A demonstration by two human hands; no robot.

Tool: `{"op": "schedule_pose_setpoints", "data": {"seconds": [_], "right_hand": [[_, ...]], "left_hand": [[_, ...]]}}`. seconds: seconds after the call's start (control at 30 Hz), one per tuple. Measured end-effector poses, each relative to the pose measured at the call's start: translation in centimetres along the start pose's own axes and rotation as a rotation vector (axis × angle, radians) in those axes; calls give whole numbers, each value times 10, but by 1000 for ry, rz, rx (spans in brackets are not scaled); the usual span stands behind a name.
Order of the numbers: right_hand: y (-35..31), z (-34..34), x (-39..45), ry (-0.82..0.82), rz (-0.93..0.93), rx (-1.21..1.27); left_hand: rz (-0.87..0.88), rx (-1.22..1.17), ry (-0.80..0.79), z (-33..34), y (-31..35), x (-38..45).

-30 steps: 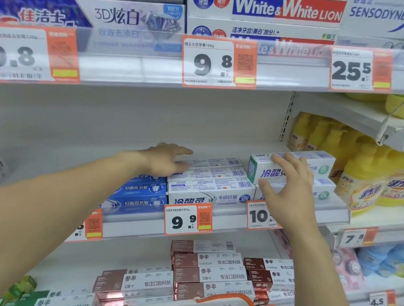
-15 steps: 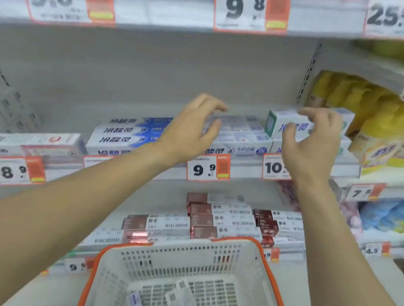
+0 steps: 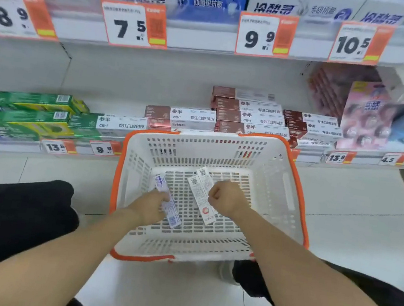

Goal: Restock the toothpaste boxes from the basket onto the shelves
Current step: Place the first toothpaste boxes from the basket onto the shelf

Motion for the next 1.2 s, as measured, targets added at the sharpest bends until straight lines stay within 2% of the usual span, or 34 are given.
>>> {"op": "schedule_pose_setpoints", "data": {"seconds": [0.1, 0.2, 0.33, 0.4, 0.5, 0.63, 0.8, 0.97, 1.1, 1.2], "right_hand": [[45, 59, 5, -63, 143, 70], [78, 90, 15, -64, 229, 76], [94, 98, 20, 26, 291, 11], [104, 102, 25, 14, 339, 26], [115, 111, 31, -11, 404, 97], [125, 113, 39, 108, 422, 190], [117, 91, 36, 134, 386, 137], [96, 51, 35, -135, 415, 62], [51, -9, 19, -217, 385, 53], [10, -53, 0, -273, 315, 77]], "left_hand": [[10, 18, -5, 23, -5, 17], [62, 125, 33, 33, -4, 42], [127, 288, -35, 49, -2, 65], [158, 445, -65, 57, -4, 76], [151, 575, -5, 56, -10, 93], [199, 578, 83, 40, -9, 108], [198, 260, 76, 2, 2, 97], [23, -367, -43, -28, 1, 57], [-90, -649, -179, -52, 10, 11], [-23, -792, -247, -78, 30, -23]]}}
Point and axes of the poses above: each hand's wrist, its own x-axis towards the middle knuckle, its own z-axis out of the palm, y = z × x, the point moved 8 cm from there along x, towards the middle knuckle, and after that the axes turned 11 degrees about x, right-handed, at the moved point
